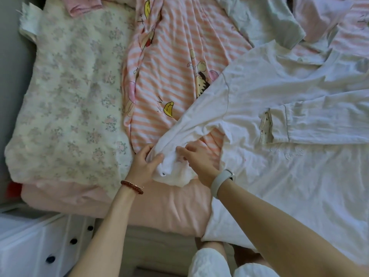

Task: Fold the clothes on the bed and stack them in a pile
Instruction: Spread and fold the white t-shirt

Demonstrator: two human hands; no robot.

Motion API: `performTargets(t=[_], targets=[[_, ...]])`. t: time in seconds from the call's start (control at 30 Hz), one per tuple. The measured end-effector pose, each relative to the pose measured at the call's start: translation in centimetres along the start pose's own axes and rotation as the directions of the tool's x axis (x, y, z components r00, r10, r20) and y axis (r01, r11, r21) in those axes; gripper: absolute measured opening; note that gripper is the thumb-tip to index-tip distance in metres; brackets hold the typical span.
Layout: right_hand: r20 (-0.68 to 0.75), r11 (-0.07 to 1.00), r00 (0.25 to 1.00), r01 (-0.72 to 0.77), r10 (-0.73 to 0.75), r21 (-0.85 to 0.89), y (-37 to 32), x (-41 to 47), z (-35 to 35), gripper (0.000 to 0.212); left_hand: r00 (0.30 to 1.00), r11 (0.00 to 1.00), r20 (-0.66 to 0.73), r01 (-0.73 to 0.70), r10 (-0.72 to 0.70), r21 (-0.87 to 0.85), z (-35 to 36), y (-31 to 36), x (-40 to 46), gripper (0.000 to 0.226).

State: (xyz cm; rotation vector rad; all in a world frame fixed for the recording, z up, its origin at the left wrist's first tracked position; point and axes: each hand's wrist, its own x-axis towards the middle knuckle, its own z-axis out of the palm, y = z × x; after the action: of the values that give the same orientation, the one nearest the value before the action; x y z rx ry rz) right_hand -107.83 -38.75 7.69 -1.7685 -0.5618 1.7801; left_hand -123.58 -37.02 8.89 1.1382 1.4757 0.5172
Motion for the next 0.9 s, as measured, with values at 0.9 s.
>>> performTargets(t=[0.9], targets=[[0.147,0.979,0.988,0.008,-0.038,0.204,0.9,-2.9,-0.8,0.020,0.973,0.713,0.124,-0.228,0.195,0.664,-1.4,1.9,-3.9,0.028]])
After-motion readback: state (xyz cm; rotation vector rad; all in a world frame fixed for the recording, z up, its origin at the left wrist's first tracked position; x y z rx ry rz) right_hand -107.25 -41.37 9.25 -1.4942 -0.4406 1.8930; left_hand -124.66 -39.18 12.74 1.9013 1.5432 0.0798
